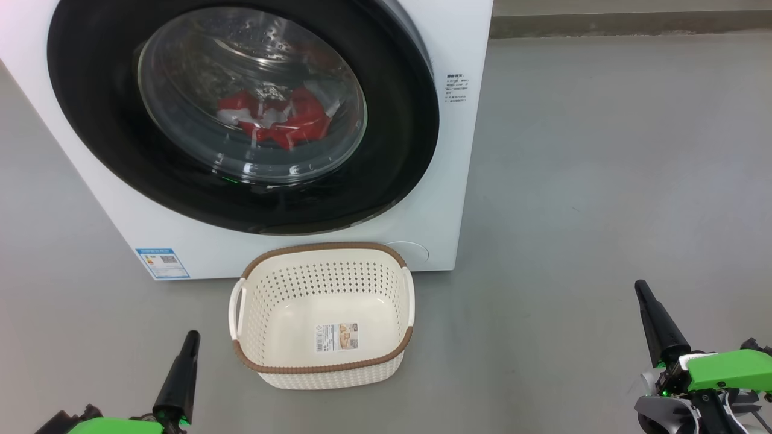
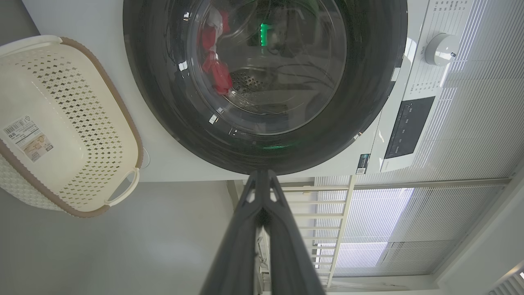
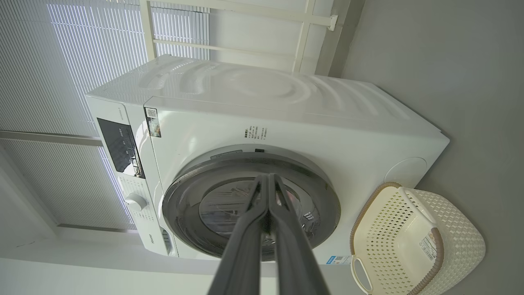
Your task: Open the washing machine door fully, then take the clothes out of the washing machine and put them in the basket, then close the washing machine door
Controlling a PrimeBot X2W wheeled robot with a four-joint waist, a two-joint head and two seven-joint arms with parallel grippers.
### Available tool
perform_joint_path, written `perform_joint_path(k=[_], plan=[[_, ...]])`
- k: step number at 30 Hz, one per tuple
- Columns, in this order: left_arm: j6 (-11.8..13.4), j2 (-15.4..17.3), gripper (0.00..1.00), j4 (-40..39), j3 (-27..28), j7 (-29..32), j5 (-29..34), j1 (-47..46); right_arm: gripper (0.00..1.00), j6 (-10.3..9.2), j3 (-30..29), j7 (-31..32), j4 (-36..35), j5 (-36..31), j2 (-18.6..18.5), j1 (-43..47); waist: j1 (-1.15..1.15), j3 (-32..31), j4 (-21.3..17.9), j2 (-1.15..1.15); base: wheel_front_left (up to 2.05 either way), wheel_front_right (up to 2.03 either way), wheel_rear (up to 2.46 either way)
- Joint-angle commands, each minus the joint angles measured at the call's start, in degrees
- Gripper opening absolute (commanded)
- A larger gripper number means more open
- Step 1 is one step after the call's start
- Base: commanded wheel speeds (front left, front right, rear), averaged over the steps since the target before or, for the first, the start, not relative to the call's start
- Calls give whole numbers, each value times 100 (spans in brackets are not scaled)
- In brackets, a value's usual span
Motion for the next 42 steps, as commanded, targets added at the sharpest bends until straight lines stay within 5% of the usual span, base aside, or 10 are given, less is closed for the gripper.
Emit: perform_joint_path(k=[1,8,9,21,27,42], plan=[[-41,62,0,-121,200,19,-26,-224,0,3,111,32,-144,-13,-62,-247,0,0,0,0,0,0,0],[-41,62,0,-121,200,19,-26,-224,0,3,111,32,-144,-13,-62,-247,0,0,0,0,0,0,0],[0,0,100,0,0,0,0,0,100,0,0,0,0,0,0,0,0,0,0,0,0,0,0],[4,-65,100,271,-155,-91,20,105,100,1,123,-75,240,-32,102,147,13,-10,1,0,0,0,0],[2,-45,100,254,-266,-204,128,18,100,1,230,-186,188,-156,65,100,1,4,2,0,0,0,0],[90,-23,100,183,-469,-467,1041,-176,100,2,383,-465,252,-1084,41,-104,0,20,-4,0,0,0,0]])
